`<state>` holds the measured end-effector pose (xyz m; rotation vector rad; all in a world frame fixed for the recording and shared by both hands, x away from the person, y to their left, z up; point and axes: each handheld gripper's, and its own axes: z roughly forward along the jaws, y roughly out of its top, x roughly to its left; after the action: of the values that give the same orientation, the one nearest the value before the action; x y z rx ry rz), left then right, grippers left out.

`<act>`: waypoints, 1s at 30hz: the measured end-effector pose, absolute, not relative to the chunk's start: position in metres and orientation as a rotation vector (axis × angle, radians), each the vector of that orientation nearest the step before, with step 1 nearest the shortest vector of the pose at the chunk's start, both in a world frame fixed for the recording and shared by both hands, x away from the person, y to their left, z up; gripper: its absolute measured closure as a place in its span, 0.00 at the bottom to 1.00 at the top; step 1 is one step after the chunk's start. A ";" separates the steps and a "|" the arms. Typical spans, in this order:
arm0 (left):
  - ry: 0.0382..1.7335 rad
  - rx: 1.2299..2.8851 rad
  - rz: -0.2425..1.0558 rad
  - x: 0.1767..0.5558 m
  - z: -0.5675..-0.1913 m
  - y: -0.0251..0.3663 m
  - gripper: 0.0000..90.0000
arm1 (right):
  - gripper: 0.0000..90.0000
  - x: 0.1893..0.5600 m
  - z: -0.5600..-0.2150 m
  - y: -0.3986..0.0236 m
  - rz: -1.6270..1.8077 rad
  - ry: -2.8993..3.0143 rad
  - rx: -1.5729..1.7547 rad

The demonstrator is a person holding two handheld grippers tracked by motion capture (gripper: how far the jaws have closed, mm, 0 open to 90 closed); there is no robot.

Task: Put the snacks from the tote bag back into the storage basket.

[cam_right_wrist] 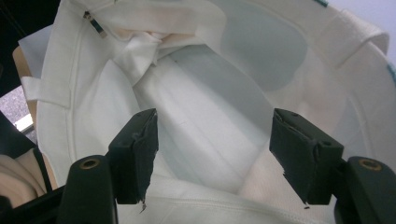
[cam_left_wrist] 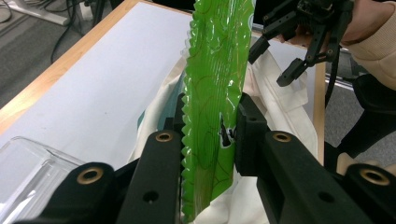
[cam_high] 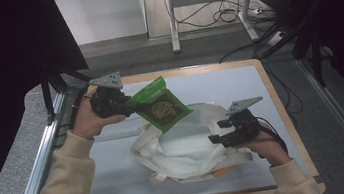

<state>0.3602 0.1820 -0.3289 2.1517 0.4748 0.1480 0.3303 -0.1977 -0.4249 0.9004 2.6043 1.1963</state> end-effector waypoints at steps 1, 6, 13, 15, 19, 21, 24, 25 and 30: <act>0.478 2.151 0.150 0.361 -0.328 0.183 0.83 | 0.36 0.330 -0.425 -0.198 1.193 2.606 0.901; 0.486 2.151 0.155 0.363 -0.326 0.187 0.83 | 0.35 0.331 -0.426 -0.197 1.186 2.610 0.905; 0.510 2.131 0.162 0.367 -0.323 0.194 0.83 | 0.35 0.331 -0.429 -0.195 1.169 2.615 0.898; 0.517 2.131 0.166 0.368 -0.322 0.196 0.83 | 0.35 0.331 -0.430 -0.195 1.157 2.608 0.896; 0.530 2.127 0.173 0.372 -0.320 0.202 0.83 | 0.35 0.332 -0.431 -0.195 1.153 2.609 0.897; 0.533 2.127 0.177 0.372 -0.320 0.203 0.83 | 0.35 0.332 -0.431 -0.195 1.152 2.611 0.896; 0.540 2.122 0.184 0.374 -0.319 0.207 0.83 | 0.35 0.332 -0.432 -0.195 1.149 2.613 0.897; 0.542 2.122 0.185 0.375 -0.318 0.208 0.83 | 0.35 0.332 -0.432 -0.195 1.148 2.614 0.897; 0.549 2.123 0.190 0.379 -0.316 0.213 0.83 | 0.35 0.333 -0.432 -0.195 1.147 2.615 0.897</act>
<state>0.3792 0.2128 -0.3162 2.1230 0.5492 0.1904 0.3325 -0.1947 -0.4324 0.8966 2.6147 1.1469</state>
